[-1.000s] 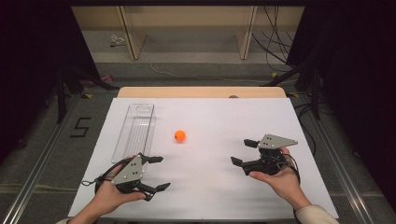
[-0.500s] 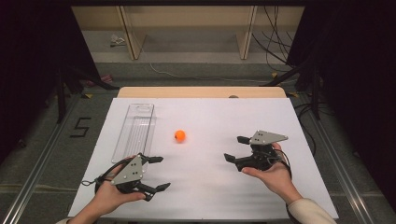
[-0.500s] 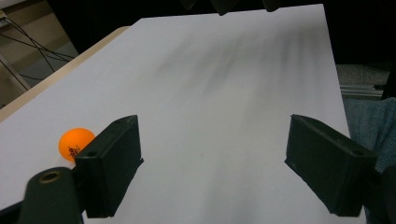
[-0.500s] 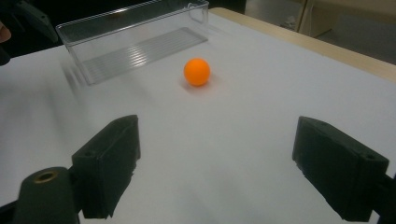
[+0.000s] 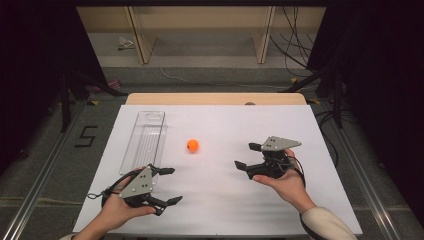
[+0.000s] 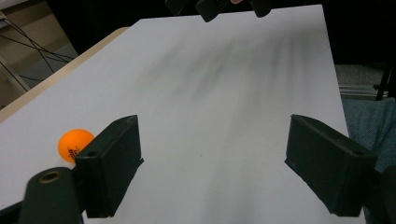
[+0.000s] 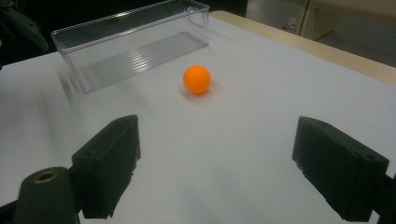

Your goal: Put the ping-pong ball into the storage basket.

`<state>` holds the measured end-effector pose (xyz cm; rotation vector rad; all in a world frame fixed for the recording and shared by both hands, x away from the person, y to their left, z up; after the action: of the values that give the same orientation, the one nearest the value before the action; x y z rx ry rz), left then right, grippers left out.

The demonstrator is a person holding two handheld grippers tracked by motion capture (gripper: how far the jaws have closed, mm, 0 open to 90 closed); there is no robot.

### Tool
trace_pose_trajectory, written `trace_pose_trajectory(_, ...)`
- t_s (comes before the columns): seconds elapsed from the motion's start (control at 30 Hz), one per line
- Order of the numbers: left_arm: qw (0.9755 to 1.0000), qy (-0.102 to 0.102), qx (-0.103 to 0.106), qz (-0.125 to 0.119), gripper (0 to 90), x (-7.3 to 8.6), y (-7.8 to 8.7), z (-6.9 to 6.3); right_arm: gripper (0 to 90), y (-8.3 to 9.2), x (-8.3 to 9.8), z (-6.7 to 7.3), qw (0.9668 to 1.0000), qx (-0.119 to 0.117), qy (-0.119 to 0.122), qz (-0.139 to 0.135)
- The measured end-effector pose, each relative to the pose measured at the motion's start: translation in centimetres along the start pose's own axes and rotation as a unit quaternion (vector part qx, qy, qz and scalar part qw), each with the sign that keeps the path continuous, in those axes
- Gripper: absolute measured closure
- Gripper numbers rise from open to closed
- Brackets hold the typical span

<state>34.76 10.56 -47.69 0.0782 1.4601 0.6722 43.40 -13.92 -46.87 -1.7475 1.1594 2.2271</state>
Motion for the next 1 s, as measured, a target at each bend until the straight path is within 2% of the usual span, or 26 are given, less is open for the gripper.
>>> trace_pose_trajectory(1.0, 1.0000, -0.001, 0.000, -0.001, 17.7, -0.1, 0.0, 0.0, 16.1, -3.1, -0.9, 0.0, 0.9999, -0.011, -0.001, 0.006)
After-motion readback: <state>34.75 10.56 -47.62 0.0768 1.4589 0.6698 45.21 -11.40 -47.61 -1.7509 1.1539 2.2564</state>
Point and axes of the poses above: each handheld gripper's, and its own axes: y roughly backward along the jaws, x roughly out of its underside, z roughly to its left, the point moved 9 cm from there along -y, roughly forward along the jaws, and after that the axes turned 3 degrees about z, right-handed, at the moved point
